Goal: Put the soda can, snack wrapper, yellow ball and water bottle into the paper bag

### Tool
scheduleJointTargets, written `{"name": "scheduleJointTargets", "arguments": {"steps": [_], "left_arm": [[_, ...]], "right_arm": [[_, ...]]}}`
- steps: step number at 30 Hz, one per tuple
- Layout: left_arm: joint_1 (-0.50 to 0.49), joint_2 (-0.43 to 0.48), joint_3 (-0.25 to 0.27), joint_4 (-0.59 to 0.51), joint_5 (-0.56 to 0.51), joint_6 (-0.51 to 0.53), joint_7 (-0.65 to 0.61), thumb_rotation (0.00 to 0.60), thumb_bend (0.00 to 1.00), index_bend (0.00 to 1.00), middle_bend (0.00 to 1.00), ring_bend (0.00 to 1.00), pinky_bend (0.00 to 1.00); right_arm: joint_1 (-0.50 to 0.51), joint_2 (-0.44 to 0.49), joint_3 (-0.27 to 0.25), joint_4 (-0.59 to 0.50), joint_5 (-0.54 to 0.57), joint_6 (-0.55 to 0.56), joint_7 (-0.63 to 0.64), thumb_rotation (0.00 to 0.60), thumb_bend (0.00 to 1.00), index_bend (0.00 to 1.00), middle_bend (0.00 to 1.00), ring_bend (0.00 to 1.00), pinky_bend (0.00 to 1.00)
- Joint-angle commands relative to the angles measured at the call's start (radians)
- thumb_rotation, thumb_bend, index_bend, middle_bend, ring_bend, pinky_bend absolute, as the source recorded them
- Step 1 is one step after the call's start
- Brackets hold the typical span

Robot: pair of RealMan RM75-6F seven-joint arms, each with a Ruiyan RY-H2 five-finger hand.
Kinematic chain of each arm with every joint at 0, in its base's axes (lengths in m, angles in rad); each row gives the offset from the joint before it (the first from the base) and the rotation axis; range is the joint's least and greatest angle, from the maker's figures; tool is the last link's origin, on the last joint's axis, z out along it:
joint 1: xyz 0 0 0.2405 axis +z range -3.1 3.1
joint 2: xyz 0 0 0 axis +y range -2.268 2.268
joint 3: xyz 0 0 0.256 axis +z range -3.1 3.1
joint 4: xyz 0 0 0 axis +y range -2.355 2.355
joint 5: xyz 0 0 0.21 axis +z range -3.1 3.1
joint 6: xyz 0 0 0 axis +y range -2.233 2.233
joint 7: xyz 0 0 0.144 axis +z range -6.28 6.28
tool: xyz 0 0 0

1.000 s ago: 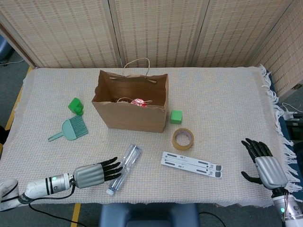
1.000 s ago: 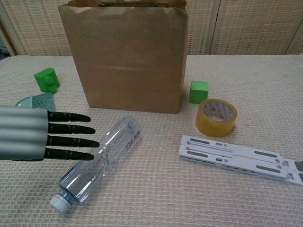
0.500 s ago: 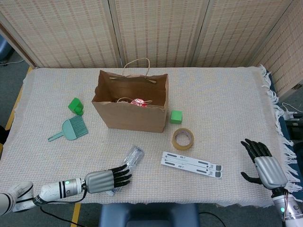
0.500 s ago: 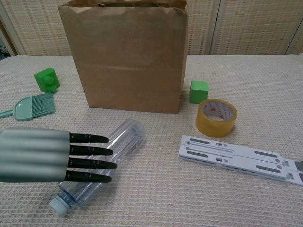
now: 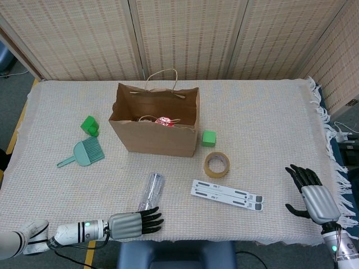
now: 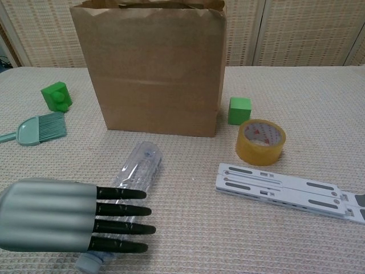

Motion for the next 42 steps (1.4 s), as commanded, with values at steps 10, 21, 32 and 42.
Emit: {"name": "scheduleJointTargets", "arguments": {"steps": [10,21,32,42], "left_arm": [[-0.036,-0.05,-0.048,0.031,-0.071,-0.074,0.032,0.6,0.37,0.0,0.0,0.0,0.07],[-0.035,-0.078,-0.048,0.04,-0.113,-0.104,0.077,0.6,0.56,0.22,0.16,0.13,0.33],[-0.004,-0.012,-0.02,0.035,-0.128,-0.023,0.075,0.6,0.64,0.63,0.65,0.61,0.75],[0.065,0.211,-0.123,-0.031,-0.265,0.121,0.113,0.6,0.64,0.64,0.65,0.62,0.75]], "right_arm": [[0.001,0.001,-0.001,0.0,-0.003,-0.001,0.005,0.6,0.13,0.0,0.0,0.0,0.0],[0.001,0.003,-0.001,-0.001,-0.005,0.0,0.011,0.6,0.13,0.0,0.0,0.0,0.0],[0.0,0.002,0.0,0.0,-0.005,0.003,0.015,0.6,0.13,0.0,0.0,0.0,0.0],[-0.002,0.0,-0.001,0.001,-0.007,0.009,0.014,0.6,0.13,0.0,0.0,0.0,0.0]]}}
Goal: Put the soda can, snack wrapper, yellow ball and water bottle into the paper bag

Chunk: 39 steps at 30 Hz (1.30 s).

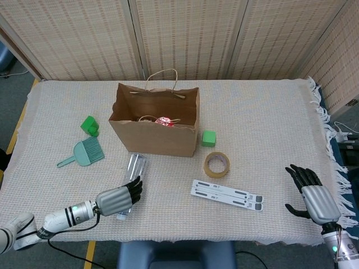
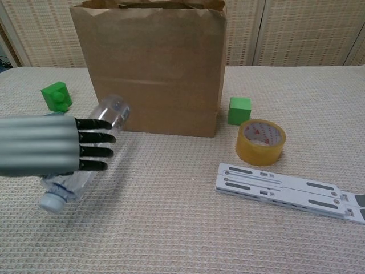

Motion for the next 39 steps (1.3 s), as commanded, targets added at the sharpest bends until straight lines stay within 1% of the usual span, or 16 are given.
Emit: {"name": "scheduleJointTargets", "arguments": {"steps": [1,4,5,7,8,11,15,16,18,20,23,26,29,32,37,39], "left_arm": [[0.044,0.098,-0.066,-0.023,-0.086,0.075,0.016,0.6,0.64,0.64,0.65,0.62,0.75],[0.085,0.138,-0.134,0.0,-0.175,0.149,0.013,0.6,0.64,0.64,0.65,0.62,0.75],[0.107,0.14,-0.169,0.006,-0.231,0.181,-0.009,0.6,0.64,0.64,0.65,0.62,0.75],[0.138,0.127,-0.233,0.004,-0.337,0.222,-0.059,0.6,0.64,0.65,0.66,0.62,0.75],[0.155,0.114,-0.277,-0.014,-0.413,0.244,-0.101,0.6,0.64,0.65,0.66,0.62,0.75],[0.174,0.079,-0.38,-0.067,-0.55,0.294,-0.187,0.6,0.64,0.65,0.66,0.63,0.76],[0.155,0.055,-0.464,-0.117,-0.611,0.326,-0.243,0.6,0.64,0.65,0.66,0.63,0.75],[0.15,0.048,-0.483,-0.137,-0.629,0.331,-0.257,0.6,0.64,0.65,0.66,0.63,0.75],[0.143,0.025,-0.531,-0.207,-0.698,0.331,-0.284,0.6,0.64,0.65,0.66,0.63,0.75],[0.137,0.012,-0.57,-0.31,-0.763,0.314,-0.337,0.6,0.64,0.65,0.66,0.63,0.75],[0.127,-0.003,-0.616,-0.434,-0.832,0.293,-0.416,0.6,0.64,0.65,0.66,0.63,0.75],[0.114,-0.023,-0.639,-0.526,-0.862,0.275,-0.479,0.6,0.64,0.65,0.67,0.63,0.76],[0.099,-0.068,-0.649,-0.573,-0.857,0.278,-0.542,0.6,0.64,0.66,0.68,0.63,0.76],[0.071,-0.119,-0.649,-0.584,-0.846,0.28,-0.556,0.6,0.64,0.66,0.68,0.64,0.76],[0.025,-0.189,-0.64,-0.578,-0.862,0.263,-0.52,0.6,0.64,0.67,0.68,0.64,0.76],[0.01,-0.209,-0.629,-0.566,-0.865,0.25,-0.502,0.6,0.64,0.66,0.68,0.64,0.76]], "right_arm": [[-0.001,-0.001,0.0,0.0,-0.001,0.002,0.0,0.6,0.13,0.0,0.0,0.0,0.0],[-0.002,-0.002,0.001,0.002,0.0,0.004,-0.002,0.6,0.13,0.0,0.0,0.0,0.0],[-0.002,-0.003,0.001,0.003,-0.001,0.005,-0.004,0.6,0.13,0.0,0.0,0.0,0.0],[-0.002,-0.005,0.0,0.003,-0.002,0.004,-0.01,0.6,0.13,0.0,0.0,0.0,0.0],[-0.002,-0.006,-0.001,0.003,-0.003,0.005,-0.013,0.6,0.13,0.0,0.0,0.0,0.0],[-0.003,-0.009,-0.001,0.004,-0.005,0.009,-0.017,0.6,0.13,0.0,0.0,0.0,0.0],[-0.004,-0.01,0.001,0.005,-0.003,0.011,-0.021,0.6,0.13,0.0,0.0,0.0,0.0],[-0.004,-0.011,0.001,0.005,-0.002,0.011,-0.022,0.6,0.13,0.0,0.0,0.0,0.0],[-0.004,-0.011,0.001,0.004,-0.002,0.01,-0.022,0.6,0.13,0.0,0.0,0.0,0.0],[-0.005,-0.01,0.0,0.005,-0.003,0.011,-0.022,0.6,0.13,0.0,0.0,0.0,0.0],[-0.004,-0.01,0.0,0.005,-0.002,0.009,-0.02,0.6,0.13,0.0,0.0,0.0,0.0],[-0.003,-0.008,0.0,0.004,-0.001,0.006,-0.019,0.6,0.13,0.0,0.0,0.0,0.0],[-0.002,-0.007,0.0,0.004,0.0,0.003,-0.018,0.6,0.13,0.0,0.0,0.0,0.0],[-0.002,-0.007,-0.001,0.004,-0.002,0.003,-0.017,0.6,0.13,0.0,0.0,0.0,0.0],[-0.002,-0.005,-0.001,0.004,-0.002,0.003,-0.012,0.6,0.13,0.0,0.0,0.0,0.0],[-0.001,-0.004,-0.001,0.003,0.0,0.0,-0.011,0.6,0.13,0.0,0.0,0.0,0.0]]}}
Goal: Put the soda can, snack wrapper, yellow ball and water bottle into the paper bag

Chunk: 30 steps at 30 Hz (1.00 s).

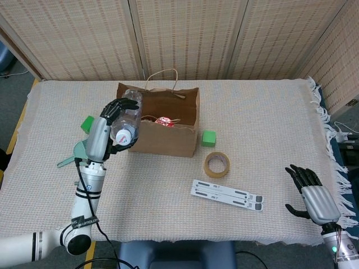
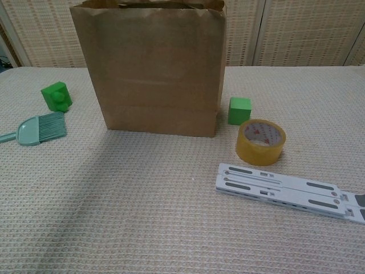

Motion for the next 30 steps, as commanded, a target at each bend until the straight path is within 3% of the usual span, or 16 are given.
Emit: {"name": "scheduleJointTargets", "arguments": {"steps": [1,4,10,11,15,16,20,30], "left_arm": [[-0.028,-0.035,0.019,0.022,-0.003,-0.022,0.028,0.6,0.64,0.66,0.68,0.64,0.76],[-0.044,-0.083,0.047,0.082,0.018,-0.032,0.02,0.6,0.64,0.66,0.68,0.64,0.76],[-0.094,-0.182,0.048,0.221,0.015,-0.062,0.004,0.6,0.61,0.61,0.63,0.59,0.73],[-0.107,-0.185,0.052,0.244,0.021,-0.076,0.02,0.6,0.57,0.56,0.57,0.54,0.68],[-0.137,-0.173,0.044,0.255,-0.019,-0.139,0.077,0.6,0.41,0.13,0.1,0.06,0.25],[-0.143,-0.169,0.038,0.255,-0.03,-0.147,0.091,0.6,0.39,0.06,0.04,0.01,0.18],[-0.147,-0.157,0.031,0.238,-0.059,-0.157,0.123,0.6,0.38,0.0,0.0,0.0,0.1],[-0.112,-0.111,0.042,0.168,-0.06,-0.138,0.124,0.6,0.38,0.0,0.0,0.0,0.08]], "right_arm": [[0.0,0.0,0.001,-0.001,0.002,-0.001,0.0,0.6,0.13,0.0,0.0,0.0,0.0],[0.001,0.0,0.001,-0.002,0.004,-0.002,-0.005,0.6,0.13,0.0,0.0,0.0,0.0],[0.001,0.001,0.001,-0.005,0.007,-0.004,-0.007,0.6,0.13,0.0,0.0,0.0,0.0],[0.001,0.001,0.002,-0.004,0.008,-0.005,-0.006,0.6,0.13,0.0,0.0,0.0,0.0],[0.002,0.001,0.003,-0.005,0.011,-0.007,-0.011,0.6,0.13,0.0,0.0,0.0,0.0],[0.003,0.001,0.003,-0.006,0.012,-0.008,-0.014,0.6,0.13,0.0,0.0,0.0,0.0],[0.003,0.003,0.002,-0.008,0.014,-0.01,-0.015,0.6,0.13,0.0,0.0,0.0,0.0],[0.0,0.0,0.002,-0.007,0.015,-0.005,-0.022,0.6,0.13,0.0,0.0,0.0,0.0]]}}
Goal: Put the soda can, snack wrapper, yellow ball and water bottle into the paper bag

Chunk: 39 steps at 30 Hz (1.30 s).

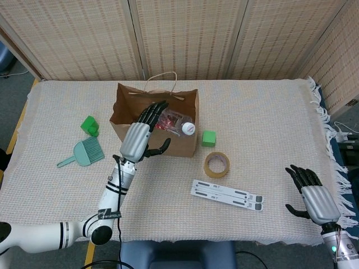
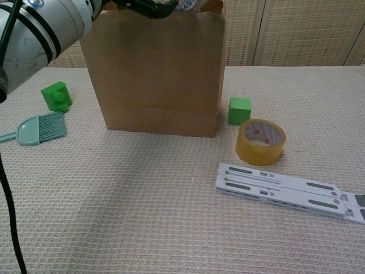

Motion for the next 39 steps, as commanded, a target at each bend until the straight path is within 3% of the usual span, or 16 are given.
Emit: {"name": "scheduleJointTargets", "arguments": {"steps": [1,12,16,21,25,28,29,30,35,39], "left_arm": [[0.02,0.024,0.007,-0.028,0.003,0.012,-0.003,0.6,0.38,0.0,0.0,0.0,0.09],[0.112,0.158,0.011,-0.143,0.01,0.067,-0.011,0.6,0.39,0.0,0.0,0.0,0.09],[0.198,0.259,0.056,-0.212,0.075,0.121,-0.019,0.6,0.41,0.0,0.0,0.0,0.09],[0.338,0.404,0.15,-0.257,0.185,0.204,-0.052,0.6,0.43,0.01,0.0,0.0,0.09],[0.376,0.436,0.184,-0.258,0.216,0.224,-0.06,0.6,0.43,0.02,0.0,0.0,0.09],[0.466,0.491,0.279,-0.224,0.274,0.27,-0.031,0.6,0.43,0.02,0.0,0.0,0.08],[0.54,0.511,0.371,-0.167,0.277,0.292,0.04,0.6,0.43,0.02,0.0,0.0,0.08],[0.568,0.506,0.399,-0.144,0.295,0.313,0.051,0.6,0.43,0.01,0.0,0.0,0.07],[0.661,0.449,0.471,0.019,0.351,0.388,0.114,0.6,0.44,0.0,0.0,0.0,0.07],[0.7,0.418,0.479,0.109,0.382,0.432,0.139,0.6,0.44,0.0,0.0,0.0,0.05]], "right_arm": [[0.0,0.0,0.0,0.0,0.002,0.0,-0.001,0.6,0.13,0.0,0.0,0.0,0.0],[-0.005,-0.002,-0.002,0.003,-0.005,0.008,-0.004,0.6,0.13,0.0,0.0,0.0,0.0],[-0.007,0.001,-0.004,0.006,-0.008,0.01,0.002,0.6,0.13,0.0,0.0,0.0,0.0],[-0.01,0.001,-0.006,0.009,-0.013,0.015,0.003,0.6,0.13,0.0,0.0,0.0,0.0],[-0.009,0.0,-0.006,0.01,-0.014,0.015,0.002,0.6,0.13,0.0,0.0,0.0,0.0],[-0.007,0.001,-0.009,0.012,-0.019,0.011,-0.002,0.6,0.13,0.0,0.0,0.0,0.0],[-0.006,0.001,-0.011,0.017,-0.029,0.013,-0.005,0.6,0.13,0.0,0.0,0.0,0.0],[-0.006,0.0,-0.012,0.021,-0.034,0.015,-0.004,0.6,0.13,0.0,0.0,0.0,0.0],[-0.007,-0.007,-0.012,0.032,-0.044,0.022,0.001,0.6,0.13,0.0,0.0,0.0,0.0],[-0.007,-0.01,-0.013,0.035,-0.046,0.023,-0.004,0.6,0.13,0.0,0.0,0.0,0.0]]}}
